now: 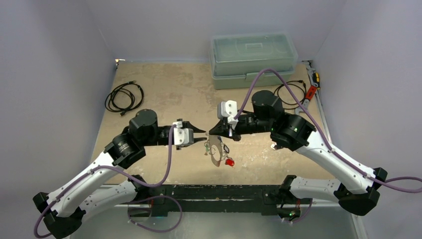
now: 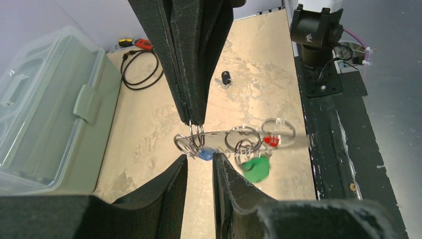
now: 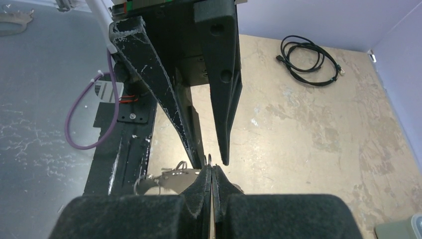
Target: Put the keys on the keyring
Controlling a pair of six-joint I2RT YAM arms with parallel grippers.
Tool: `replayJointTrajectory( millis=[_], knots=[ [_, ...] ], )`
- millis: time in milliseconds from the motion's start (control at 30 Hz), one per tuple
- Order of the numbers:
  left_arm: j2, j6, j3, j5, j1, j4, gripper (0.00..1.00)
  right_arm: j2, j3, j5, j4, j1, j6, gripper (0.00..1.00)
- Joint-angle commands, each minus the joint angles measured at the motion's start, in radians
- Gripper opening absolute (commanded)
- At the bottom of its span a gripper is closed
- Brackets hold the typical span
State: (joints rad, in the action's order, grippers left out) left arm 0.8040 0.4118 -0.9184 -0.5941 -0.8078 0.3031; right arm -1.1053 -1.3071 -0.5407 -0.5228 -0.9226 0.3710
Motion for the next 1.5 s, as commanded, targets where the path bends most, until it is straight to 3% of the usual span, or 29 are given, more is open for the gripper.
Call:
replayJointTrajectory(
  millis=[0,1267,1467],
  knots=[
    [0.011,-0.009,-0.038,-0.049,-0.004,-0.041,0.24,0.024,-0.030,-0.003,0.039,-0.004,0.016,0.00],
    [0.003,0.004,-0.050,0.027,-0.004,-0.064,0.28,-0.013,-0.007,-0.037,0.057,-0.004,0.012,0.00],
    [0.004,0.006,-0.052,0.027,-0.004,-0.065,0.35,-0.017,0.002,-0.036,0.057,-0.004,0.012,0.00]
  ],
)
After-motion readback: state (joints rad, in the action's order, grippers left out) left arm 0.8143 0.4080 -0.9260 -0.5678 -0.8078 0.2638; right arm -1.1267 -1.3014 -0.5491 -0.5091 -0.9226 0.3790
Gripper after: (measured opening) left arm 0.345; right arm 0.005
